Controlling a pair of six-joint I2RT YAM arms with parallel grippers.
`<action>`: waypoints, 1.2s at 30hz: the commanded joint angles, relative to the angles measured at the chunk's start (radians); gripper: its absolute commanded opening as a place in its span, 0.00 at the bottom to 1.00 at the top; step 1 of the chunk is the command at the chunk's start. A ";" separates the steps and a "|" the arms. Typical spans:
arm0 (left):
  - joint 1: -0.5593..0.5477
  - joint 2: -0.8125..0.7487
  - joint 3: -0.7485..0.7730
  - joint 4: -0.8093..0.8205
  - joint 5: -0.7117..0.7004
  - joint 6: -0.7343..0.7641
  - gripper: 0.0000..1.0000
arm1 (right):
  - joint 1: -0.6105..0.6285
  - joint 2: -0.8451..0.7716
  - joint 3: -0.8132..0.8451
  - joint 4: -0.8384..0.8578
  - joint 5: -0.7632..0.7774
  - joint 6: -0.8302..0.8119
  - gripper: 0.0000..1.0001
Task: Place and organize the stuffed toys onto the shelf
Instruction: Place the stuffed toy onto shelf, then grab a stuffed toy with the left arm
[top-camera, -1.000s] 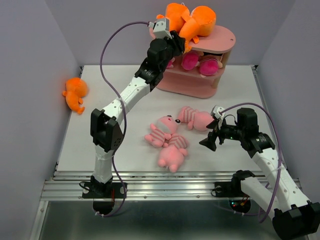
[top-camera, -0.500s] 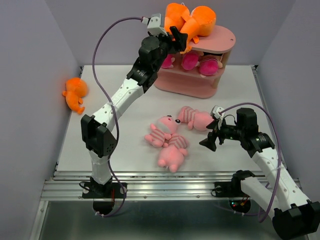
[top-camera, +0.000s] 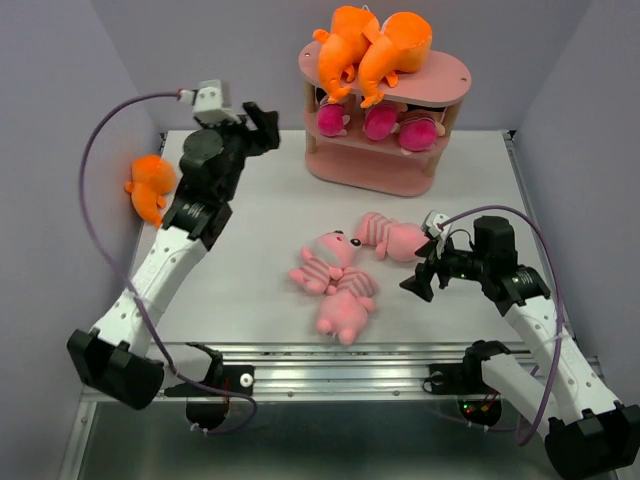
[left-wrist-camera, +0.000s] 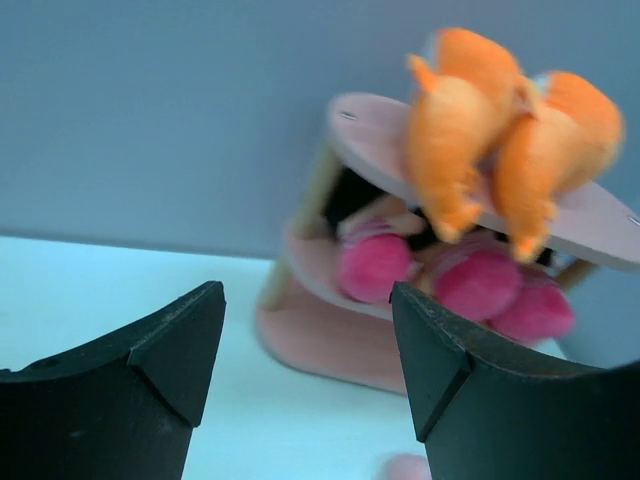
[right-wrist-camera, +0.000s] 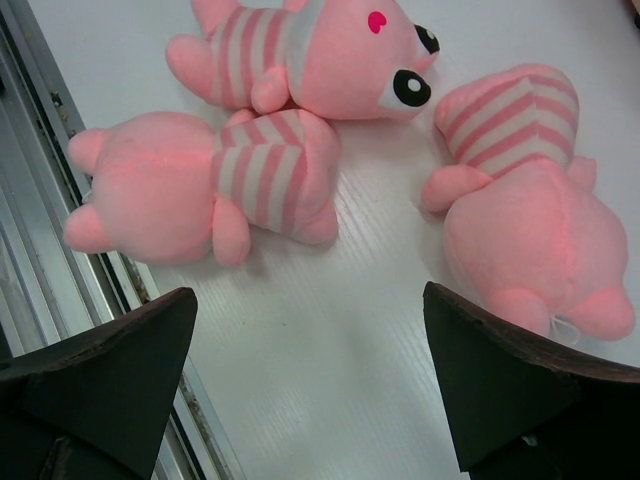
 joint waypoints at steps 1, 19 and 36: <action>0.225 -0.183 -0.245 0.047 -0.071 -0.048 0.78 | 0.000 -0.006 0.002 0.038 -0.006 0.005 1.00; 0.775 0.078 -0.528 0.202 -0.104 -0.182 0.74 | 0.000 0.008 0.003 0.026 -0.012 -0.007 1.00; 0.740 0.461 -0.246 0.073 -0.293 0.001 0.64 | 0.000 0.082 0.012 0.023 -0.021 -0.021 1.00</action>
